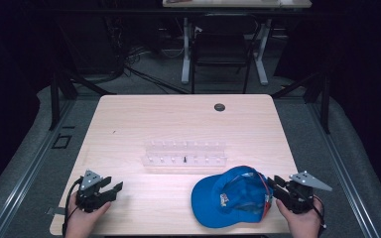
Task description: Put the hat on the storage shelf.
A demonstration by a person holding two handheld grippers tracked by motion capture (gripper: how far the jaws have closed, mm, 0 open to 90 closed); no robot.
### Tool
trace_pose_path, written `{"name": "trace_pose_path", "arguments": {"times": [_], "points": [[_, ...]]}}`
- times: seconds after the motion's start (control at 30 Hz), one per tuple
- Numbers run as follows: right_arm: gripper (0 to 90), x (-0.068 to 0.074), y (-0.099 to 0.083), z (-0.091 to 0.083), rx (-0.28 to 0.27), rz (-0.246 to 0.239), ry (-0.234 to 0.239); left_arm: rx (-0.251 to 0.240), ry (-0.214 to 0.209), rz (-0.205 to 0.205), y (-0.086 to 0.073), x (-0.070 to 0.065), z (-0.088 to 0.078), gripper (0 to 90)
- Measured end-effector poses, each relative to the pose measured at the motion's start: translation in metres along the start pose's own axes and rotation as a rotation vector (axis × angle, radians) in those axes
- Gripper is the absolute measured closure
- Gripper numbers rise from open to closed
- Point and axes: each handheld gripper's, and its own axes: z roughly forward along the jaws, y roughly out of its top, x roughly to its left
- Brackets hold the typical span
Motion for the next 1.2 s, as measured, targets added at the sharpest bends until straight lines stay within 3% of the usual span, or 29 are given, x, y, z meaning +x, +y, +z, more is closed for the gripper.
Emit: {"name": "trace_pose_path", "arguments": {"times": [0.03,0.07,0.1,0.13,0.17,0.27,0.33,0.53,0.7,0.73,0.77,0.8,1.13,1.2], "points": [[72.3,-0.007,0.002,-0.002,-0.041,0.144,0.185,-0.005,0.000,-0.002,0.000,0.000,0.000,48.9],[72.9,-0.010,0.004,-0.002,-0.043,0.192,0.231,-0.005,0.003,-0.002,0.000,-0.001,0.001,49.4],[72.9,-0.010,0.006,-0.001,-0.042,0.180,0.213,-0.001,0.004,0.000,0.000,-0.001,0.002,50.0],[70.3,-0.008,0.009,0.001,-0.008,0.101,0.128,0.001,0.003,0.000,0.000,-0.002,0.003,51.3],[70.3,-0.008,0.009,0.001,-0.008,0.101,0.128,0.001,0.003,0.000,0.000,-0.002,0.003,51.3],[68.9,-0.006,0.011,0.009,0.105,0.004,0.002,0.002,0.003,0.001,0.000,-0.001,0.004,51.4],[69.1,-0.005,0.012,0.011,0.135,-0.014,-0.025,-0.002,-0.008,-0.003,0.000,-0.001,0.004,51.7],[70.2,-0.008,0.020,0.018,0.296,-0.006,-0.036,0.021,-0.019,-0.006,0.000,-0.001,0.004,52.0],[70.5,-0.013,0.034,0.021,0.373,0.017,-0.066,0.043,-0.032,-0.015,0.000,0.000,0.006,52.0],[68.0,-0.015,0.038,0.026,0.432,0.026,-0.064,0.047,-0.033,-0.008,0.000,-0.001,0.006,52.0],[68.0,-0.015,0.038,0.026,0.432,0.026,-0.064,0.047,-0.034,-0.007,0.000,-0.001,0.006,52.0],[67.5,-0.016,0.040,0.031,0.480,0.019,-0.078,0.047,-0.034,-0.008,0.000,-0.001,0.006,51.8],[66.6,-0.022,0.044,0.054,0.640,-0.004,-0.084,0.062,-0.040,0.000,-0.001,-0.003,0.008,51.4],[65.1,-0.023,0.045,0.058,0.644,0.013,-0.085,0.062,-0.041,-0.001,-0.001,-0.003,0.008,51.4]]}}
